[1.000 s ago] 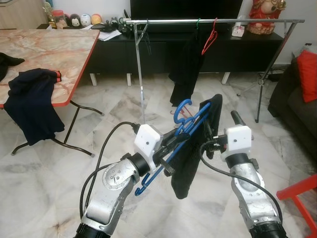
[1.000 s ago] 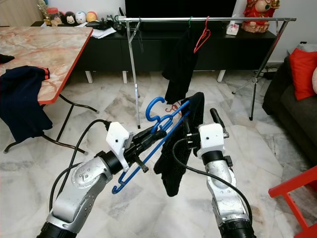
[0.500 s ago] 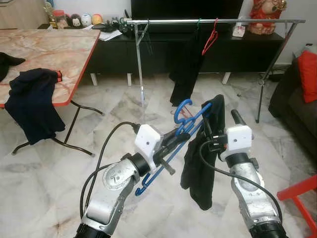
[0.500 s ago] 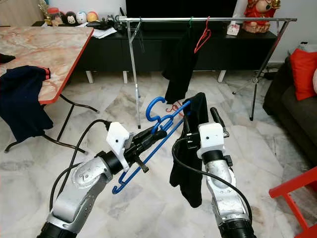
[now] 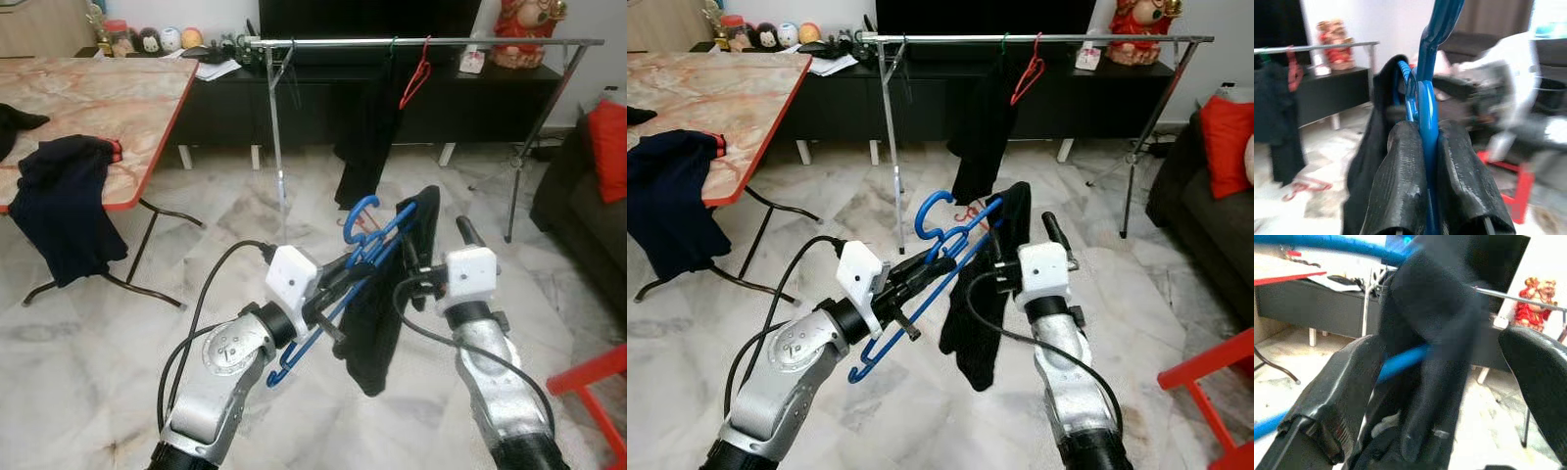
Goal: Hang hanger
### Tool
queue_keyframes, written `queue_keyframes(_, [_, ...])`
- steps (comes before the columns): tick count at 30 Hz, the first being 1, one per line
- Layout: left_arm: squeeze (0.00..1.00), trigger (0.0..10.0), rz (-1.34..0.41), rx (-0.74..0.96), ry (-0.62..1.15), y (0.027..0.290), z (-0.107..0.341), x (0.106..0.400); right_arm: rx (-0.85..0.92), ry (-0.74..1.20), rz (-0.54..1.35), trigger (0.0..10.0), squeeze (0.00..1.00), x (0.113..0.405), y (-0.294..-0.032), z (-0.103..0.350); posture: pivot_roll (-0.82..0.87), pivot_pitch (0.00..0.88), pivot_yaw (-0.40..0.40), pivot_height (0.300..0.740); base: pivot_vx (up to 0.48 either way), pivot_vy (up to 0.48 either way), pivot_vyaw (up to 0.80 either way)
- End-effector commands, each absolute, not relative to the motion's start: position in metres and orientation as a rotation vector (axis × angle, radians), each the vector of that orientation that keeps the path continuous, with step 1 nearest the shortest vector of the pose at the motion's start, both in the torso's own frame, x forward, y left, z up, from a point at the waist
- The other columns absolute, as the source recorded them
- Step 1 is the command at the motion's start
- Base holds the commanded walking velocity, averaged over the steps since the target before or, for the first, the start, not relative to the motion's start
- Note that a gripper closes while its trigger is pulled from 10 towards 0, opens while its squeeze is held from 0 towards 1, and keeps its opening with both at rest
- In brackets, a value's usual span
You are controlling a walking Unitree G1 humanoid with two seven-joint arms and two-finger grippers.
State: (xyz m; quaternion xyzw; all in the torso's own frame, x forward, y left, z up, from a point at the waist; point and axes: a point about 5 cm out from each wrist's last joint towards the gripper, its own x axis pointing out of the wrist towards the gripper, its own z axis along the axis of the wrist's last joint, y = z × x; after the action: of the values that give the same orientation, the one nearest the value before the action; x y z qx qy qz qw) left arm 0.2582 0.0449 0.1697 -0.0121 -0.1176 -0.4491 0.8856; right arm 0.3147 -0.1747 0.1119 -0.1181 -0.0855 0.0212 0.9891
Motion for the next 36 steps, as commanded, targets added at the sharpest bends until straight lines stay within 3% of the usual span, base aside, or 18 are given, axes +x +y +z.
queue_keyframes(1, [0.00,10.0,-0.967,-0.047,-0.330,0.040,0.187,0.253,-0.235,-0.170,0.039,10.0,0.00,0.315,-0.175,0.110,-0.11,0.000,-0.037,0.740,0.000,0.000,0.00])
queue_keyframes(13, [0.00,10.0,-0.969,-0.049,-0.329,0.040,0.189,0.252,-0.234,-0.184,0.019,10.0,0.00,0.317,-0.177,0.110,-0.11,0.000,-0.035,0.740,0.000,0.000,0.00])
queue_keyframes(24, [0.00,10.0,-0.962,-0.047,-0.324,0.042,0.187,0.253,-0.215,-0.276,-0.127,10.0,0.00,0.313,-0.190,0.127,-0.11,0.000,-0.034,0.740,0.000,0.000,0.00])
queue_keyframes(36, [0.00,10.0,-0.961,-0.043,-0.324,0.041,0.187,0.254,-0.235,-0.240,-0.159,10.0,0.00,0.311,-0.191,0.118,-0.11,0.000,-0.034,0.740,0.000,0.000,0.00])
